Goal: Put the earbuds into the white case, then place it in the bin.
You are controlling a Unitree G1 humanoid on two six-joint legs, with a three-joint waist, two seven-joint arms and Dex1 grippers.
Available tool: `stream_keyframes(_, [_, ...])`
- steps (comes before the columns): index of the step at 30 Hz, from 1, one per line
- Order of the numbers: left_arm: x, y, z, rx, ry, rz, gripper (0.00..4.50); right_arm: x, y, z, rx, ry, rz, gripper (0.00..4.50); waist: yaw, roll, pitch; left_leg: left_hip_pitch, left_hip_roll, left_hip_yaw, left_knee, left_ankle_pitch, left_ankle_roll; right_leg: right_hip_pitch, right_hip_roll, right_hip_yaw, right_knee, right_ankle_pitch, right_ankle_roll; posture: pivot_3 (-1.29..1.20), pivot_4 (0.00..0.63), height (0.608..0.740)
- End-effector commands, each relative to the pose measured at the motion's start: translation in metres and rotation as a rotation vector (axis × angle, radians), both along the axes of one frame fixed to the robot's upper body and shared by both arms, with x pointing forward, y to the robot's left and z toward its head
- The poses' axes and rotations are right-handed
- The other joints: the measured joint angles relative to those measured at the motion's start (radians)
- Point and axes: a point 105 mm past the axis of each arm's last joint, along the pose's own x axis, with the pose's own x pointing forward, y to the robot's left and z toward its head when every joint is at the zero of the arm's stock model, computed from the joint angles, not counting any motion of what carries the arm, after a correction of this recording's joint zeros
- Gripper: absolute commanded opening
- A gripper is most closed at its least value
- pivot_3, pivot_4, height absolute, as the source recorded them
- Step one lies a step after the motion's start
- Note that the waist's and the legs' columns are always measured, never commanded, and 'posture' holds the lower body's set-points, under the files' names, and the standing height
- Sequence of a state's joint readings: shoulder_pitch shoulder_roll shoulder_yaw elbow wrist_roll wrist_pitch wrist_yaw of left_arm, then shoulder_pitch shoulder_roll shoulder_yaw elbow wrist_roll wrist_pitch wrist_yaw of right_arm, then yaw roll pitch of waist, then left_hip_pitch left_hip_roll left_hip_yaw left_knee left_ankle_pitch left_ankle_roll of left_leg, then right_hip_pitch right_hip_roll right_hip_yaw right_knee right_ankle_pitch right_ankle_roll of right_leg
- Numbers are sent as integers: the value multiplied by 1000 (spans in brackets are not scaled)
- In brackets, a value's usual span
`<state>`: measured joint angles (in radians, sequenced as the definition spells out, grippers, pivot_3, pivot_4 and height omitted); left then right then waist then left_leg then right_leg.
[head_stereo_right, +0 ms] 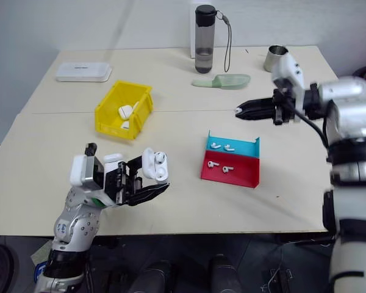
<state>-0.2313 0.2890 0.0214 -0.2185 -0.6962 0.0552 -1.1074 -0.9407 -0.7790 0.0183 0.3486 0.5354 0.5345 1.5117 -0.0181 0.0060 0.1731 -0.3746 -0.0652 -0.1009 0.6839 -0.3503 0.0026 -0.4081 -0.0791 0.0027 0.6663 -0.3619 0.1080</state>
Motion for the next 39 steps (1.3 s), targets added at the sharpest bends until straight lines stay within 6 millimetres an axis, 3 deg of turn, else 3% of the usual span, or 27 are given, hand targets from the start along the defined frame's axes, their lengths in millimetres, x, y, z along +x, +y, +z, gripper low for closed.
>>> stream_keyframes(1, [1, -4, 6, -22, -15, -30, 2770, -56, 39, 20, 220, 61, 174, 448, -1, 0, 0, 0, 0, 0, 0, 0, 0, 0, 0, 0, 0, 0, 0, 0, 150, 740])
stream_keyframes(6, [7, -7, 10, -27, -9, -33, 2770, -88, 73, 19, 445, 136, 201, 448, 2, 0, 0, 0, -1, 0, 1, 0, 0, -1, 0, 1, 4, 0, 0, 0, 150, 740])
stream_keyframes(13, [9, -10, 12, -7, 0, -44, 2770, -102, 85, 19, 497, 222, 229, 448, 19, 0, 0, 0, -2, -1, 1, 0, 0, 0, -1, 1, 3, 0, 0, 0, 150, 740])
stream_keyframes(25, [10, -14, 18, -6, -23, -42, 2770, -101, 102, -3, 415, 279, 232, 448, 14, -1, 0, 0, -1, -1, 0, 0, 0, 0, 0, 1, 3, 0, 0, 0, 150, 740])
stream_keyframes(39, [9, -18, 18, -15, -32, -39, 2770, -97, 95, -25, 308, 278, 183, 448, 17, -1, 0, 0, -1, -1, 0, 0, 0, 0, 0, 1, 2, 0, 0, 0, 150, 740])
